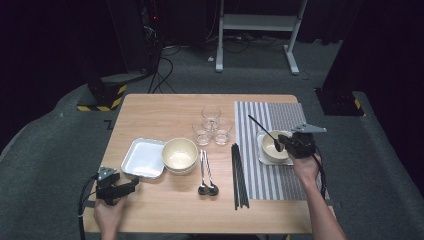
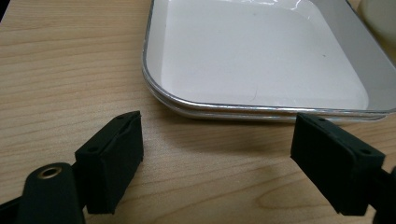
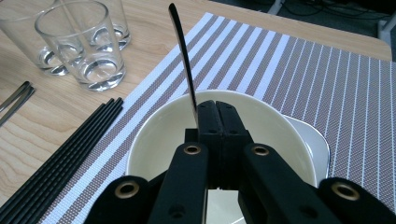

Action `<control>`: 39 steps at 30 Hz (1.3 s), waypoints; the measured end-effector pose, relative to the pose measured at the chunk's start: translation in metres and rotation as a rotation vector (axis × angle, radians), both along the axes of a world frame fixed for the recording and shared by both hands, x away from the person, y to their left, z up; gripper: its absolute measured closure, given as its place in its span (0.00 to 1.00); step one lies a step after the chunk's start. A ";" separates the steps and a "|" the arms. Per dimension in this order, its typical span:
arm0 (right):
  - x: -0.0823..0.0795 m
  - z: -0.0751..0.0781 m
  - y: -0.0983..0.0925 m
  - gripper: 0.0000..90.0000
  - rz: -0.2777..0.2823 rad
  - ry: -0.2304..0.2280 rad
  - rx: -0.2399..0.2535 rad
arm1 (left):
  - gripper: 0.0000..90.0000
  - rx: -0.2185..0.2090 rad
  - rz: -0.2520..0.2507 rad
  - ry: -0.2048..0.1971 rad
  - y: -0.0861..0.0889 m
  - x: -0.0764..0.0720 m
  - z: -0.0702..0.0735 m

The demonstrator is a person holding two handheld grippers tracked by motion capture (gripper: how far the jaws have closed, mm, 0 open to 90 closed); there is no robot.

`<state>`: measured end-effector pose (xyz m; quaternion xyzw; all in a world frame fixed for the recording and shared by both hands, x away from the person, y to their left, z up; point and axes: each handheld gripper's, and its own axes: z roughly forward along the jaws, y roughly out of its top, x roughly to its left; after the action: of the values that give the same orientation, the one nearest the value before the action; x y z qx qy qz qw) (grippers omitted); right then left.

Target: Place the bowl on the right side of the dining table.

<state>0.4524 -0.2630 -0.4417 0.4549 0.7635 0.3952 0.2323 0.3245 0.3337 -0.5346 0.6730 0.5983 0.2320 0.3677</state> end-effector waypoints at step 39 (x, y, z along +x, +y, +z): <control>0.013 -0.028 -0.001 1.00 -0.024 0.068 -0.071 | 0.19 0.001 -0.002 0.000 0.000 0.000 0.000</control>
<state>0.4650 -0.2641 -0.4699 0.4688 0.7790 0.3492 0.2270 0.3245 0.3342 -0.5346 0.6737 0.5976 0.2321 0.3676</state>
